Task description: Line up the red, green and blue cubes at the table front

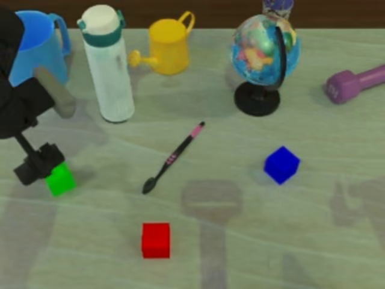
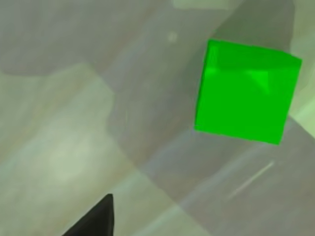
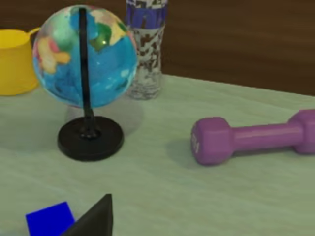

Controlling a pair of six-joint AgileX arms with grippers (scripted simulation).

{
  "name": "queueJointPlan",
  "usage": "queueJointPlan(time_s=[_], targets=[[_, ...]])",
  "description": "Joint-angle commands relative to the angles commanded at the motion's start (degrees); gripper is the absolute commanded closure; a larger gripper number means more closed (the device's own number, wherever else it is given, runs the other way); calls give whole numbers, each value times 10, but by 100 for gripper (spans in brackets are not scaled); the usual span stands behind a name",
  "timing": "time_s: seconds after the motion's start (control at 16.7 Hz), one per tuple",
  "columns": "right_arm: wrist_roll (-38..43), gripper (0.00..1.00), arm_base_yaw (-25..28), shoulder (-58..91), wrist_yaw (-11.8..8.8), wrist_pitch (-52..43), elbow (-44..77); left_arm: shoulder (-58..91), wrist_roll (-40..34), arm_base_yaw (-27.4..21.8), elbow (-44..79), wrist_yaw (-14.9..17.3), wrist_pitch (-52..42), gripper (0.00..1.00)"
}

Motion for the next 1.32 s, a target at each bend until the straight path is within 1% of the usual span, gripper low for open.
queueJointPlan(time_s=[0.18, 0.3, 0.78, 0.9, 1.2, 1.32], targets=[[24, 0, -43, -107, 11, 66, -98, 86, 40, -5, 65, 1, -42, 0], [34, 0, -61, -149, 16, 96, -138, 119, 56, -8, 91, 2, -59, 0], [39, 0, -68, -168, 19, 108, -154, 135, 65, -6, 104, 2, -65, 0], [39, 0, -68, -168, 19, 108, -154, 145, 65, -7, 91, 2, -44, 0], [39, 0, -68, -168, 19, 108, -154, 195, 65, -7, 32, 2, 72, 0], [39, 0, -68, -168, 19, 108, -154, 208, 66, -8, 17, 2, 96, 0]])
